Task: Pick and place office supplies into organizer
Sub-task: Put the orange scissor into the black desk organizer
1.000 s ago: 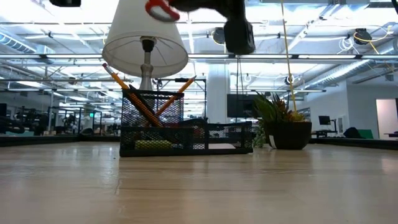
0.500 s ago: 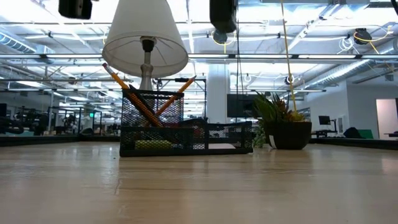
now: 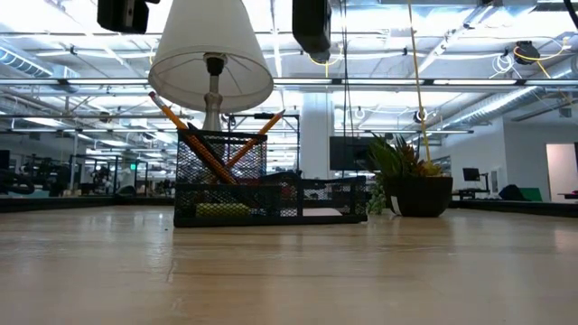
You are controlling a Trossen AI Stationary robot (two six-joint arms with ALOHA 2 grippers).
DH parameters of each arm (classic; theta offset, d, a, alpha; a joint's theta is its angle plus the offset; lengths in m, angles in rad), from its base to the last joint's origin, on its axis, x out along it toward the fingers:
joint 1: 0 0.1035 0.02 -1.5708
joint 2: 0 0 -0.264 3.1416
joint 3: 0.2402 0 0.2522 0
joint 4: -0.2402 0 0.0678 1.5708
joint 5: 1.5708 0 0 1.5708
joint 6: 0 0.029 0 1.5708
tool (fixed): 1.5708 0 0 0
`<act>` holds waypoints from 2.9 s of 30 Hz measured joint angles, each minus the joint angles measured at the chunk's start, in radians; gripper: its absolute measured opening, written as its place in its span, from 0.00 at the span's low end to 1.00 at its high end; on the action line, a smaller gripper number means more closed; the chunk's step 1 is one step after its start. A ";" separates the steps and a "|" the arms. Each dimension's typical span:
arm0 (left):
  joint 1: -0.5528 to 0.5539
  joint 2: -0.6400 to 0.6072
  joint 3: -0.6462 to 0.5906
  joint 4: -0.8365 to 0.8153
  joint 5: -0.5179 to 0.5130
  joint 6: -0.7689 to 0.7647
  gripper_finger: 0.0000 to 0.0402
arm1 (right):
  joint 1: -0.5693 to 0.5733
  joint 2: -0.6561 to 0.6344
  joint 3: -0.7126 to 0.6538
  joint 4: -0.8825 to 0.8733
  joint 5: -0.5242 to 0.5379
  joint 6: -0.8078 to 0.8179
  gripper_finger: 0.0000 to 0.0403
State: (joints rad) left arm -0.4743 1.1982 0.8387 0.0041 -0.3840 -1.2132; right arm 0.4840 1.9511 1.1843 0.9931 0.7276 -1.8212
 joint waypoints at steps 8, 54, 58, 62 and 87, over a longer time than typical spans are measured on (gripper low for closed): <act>0.020 0.026 0.000 0.023 0.076 0.041 0.27 | -0.005 0.000 -0.001 -0.010 0.005 0.026 0.08; 0.128 -0.006 0.000 -0.100 -0.012 0.550 0.11 | -0.115 -0.002 -0.103 0.285 0.060 0.114 0.30; 0.127 -0.007 -0.001 -0.107 -0.006 0.551 0.09 | -0.141 -0.002 -0.073 0.221 -0.017 0.260 0.30; 0.128 -0.007 -0.001 -0.095 -0.007 0.554 0.11 | -0.154 -0.002 -0.063 0.204 -0.079 0.285 0.29; 0.129 -0.009 -0.001 -0.009 -0.223 0.765 0.09 | 0.011 -0.010 -0.168 0.540 0.324 0.208 0.30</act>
State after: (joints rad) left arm -0.3450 1.1892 0.8379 -0.0048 -0.6075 -0.4482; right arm 0.4949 1.9408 1.0165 1.5332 1.0515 -1.6136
